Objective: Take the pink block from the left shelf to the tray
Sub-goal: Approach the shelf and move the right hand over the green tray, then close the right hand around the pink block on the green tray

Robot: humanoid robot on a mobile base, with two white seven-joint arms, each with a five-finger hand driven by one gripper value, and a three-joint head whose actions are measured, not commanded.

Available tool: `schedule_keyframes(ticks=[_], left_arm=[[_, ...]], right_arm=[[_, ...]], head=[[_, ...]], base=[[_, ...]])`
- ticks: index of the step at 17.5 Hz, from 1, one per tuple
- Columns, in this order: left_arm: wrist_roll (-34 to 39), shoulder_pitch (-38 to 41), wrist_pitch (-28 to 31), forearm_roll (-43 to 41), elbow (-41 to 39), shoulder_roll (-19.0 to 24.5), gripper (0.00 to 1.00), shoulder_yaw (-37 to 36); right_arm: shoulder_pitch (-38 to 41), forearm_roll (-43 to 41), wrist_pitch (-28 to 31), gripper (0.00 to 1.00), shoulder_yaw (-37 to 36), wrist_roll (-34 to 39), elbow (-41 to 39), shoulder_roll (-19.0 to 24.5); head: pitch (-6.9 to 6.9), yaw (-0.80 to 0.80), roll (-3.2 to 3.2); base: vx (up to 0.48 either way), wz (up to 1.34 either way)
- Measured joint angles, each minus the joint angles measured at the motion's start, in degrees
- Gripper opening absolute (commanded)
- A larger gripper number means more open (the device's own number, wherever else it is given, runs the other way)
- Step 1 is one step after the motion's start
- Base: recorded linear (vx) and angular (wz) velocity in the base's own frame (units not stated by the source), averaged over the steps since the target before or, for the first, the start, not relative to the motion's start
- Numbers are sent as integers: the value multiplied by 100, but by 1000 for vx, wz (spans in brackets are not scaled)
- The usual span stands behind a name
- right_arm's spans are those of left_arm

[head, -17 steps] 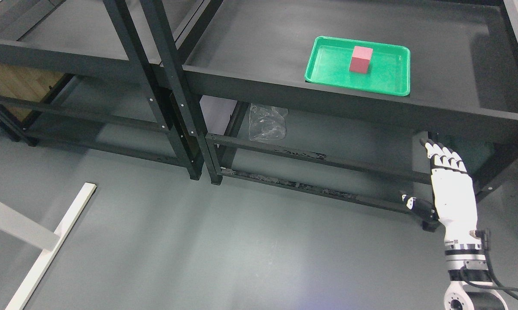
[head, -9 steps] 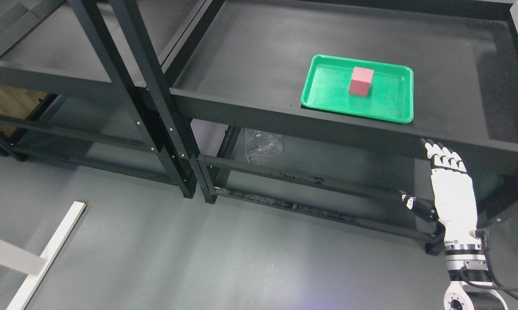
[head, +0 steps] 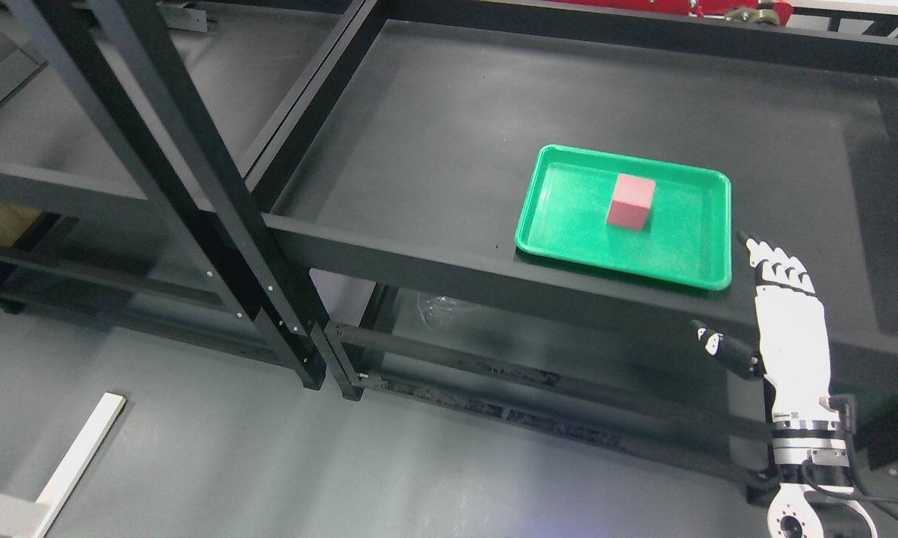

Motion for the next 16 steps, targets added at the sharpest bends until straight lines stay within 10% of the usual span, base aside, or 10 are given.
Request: schedule_keyframes(ticks=[16], left_arm=[[0, -1, 0, 0, 0, 0, 100, 0]], right_arm=[[41, -49, 51, 100, 0, 1402, 12, 7]], head=[[0, 0, 0]], base=[[244, 41]])
